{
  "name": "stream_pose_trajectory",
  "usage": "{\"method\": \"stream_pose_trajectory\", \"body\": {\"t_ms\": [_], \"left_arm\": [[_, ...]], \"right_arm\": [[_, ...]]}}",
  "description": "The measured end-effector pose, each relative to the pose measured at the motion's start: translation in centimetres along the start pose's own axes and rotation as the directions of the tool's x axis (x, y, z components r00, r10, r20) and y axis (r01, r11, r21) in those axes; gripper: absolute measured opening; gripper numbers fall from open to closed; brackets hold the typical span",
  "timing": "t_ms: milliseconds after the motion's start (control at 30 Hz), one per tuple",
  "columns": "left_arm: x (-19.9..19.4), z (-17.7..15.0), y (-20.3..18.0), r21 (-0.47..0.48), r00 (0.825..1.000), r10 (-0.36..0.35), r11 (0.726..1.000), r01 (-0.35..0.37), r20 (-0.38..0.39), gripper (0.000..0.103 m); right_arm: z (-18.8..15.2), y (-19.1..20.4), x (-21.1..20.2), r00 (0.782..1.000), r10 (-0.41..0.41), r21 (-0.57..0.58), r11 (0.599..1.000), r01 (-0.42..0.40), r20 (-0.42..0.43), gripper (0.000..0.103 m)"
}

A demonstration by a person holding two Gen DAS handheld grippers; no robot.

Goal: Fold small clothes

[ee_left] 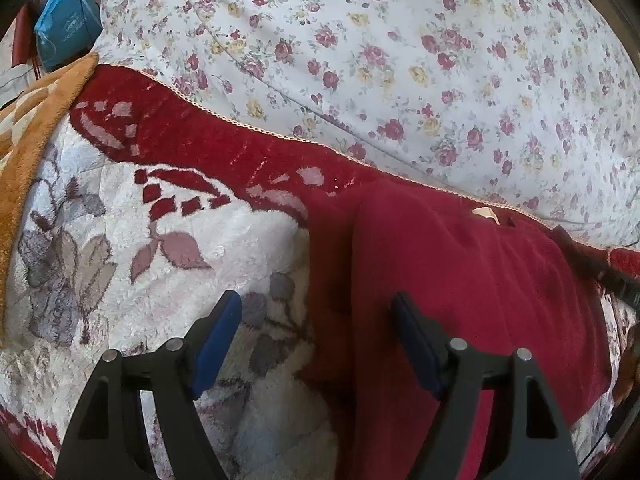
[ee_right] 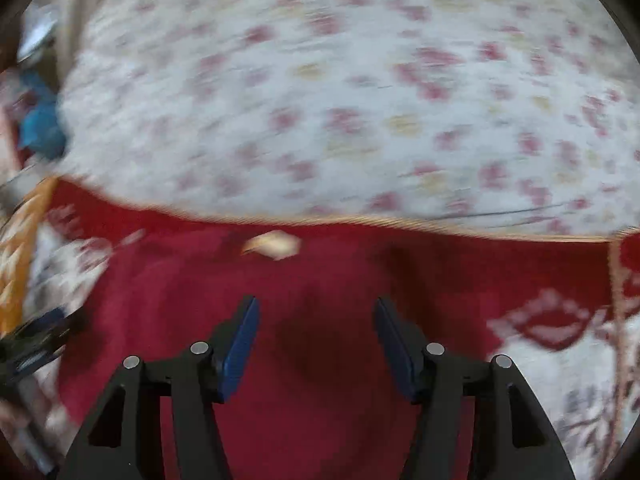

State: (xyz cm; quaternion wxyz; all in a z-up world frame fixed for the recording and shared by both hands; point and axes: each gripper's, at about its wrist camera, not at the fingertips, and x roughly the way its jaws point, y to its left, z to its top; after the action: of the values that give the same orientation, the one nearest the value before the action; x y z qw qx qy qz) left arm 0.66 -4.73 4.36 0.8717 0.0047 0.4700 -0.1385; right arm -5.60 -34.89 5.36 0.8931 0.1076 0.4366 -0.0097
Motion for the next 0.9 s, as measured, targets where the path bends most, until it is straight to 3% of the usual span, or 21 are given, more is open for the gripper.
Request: {"method": "stream_pose_trajectory", "body": {"t_ms": [167,267,400,567,733,900], "left_arm": [[-1.0,-0.5,0.4,0.002,1.0,0.006,1.0,-0.006,0.016,0.077],[-1.4,-0.8,0.5,0.015,1.0,0.003,1.0,-0.003,0.015,0.078],[-1.9,-1.0,0.6,0.018,1.0,-0.011,1.0,0.011,0.023,0.084],[-2.4,-1.2,0.8,0.007,1.0,-0.026,1.0,0.025,0.016,0.089],[-3.2,-1.2,1.7,-0.033,0.998,-0.058,0.998,0.059,0.028,0.09],[-3.2,-1.9,2.7,-0.033,0.999,-0.041,0.999,0.041,0.004,0.091]], "right_arm": [[-1.1,4.8,3.7,0.998,0.038,-0.061,0.997,-0.041,-0.051,0.064],[-1.3,6.2,6.6,0.997,-0.042,-0.132,0.991,0.032,-0.069,0.064],[-0.2,5.8,6.0,0.997,-0.047,-0.053,0.998,0.044,-0.056,0.064],[-1.1,8.0,5.1,0.998,0.045,-0.082,0.995,-0.049,-0.049,0.064],[-0.4,9.1,7.6,0.998,-0.031,-0.112,0.993,0.025,-0.05,0.075],[2.5,10.6,8.6,0.993,-0.11,-0.162,0.982,0.1,-0.054,0.076]]}}
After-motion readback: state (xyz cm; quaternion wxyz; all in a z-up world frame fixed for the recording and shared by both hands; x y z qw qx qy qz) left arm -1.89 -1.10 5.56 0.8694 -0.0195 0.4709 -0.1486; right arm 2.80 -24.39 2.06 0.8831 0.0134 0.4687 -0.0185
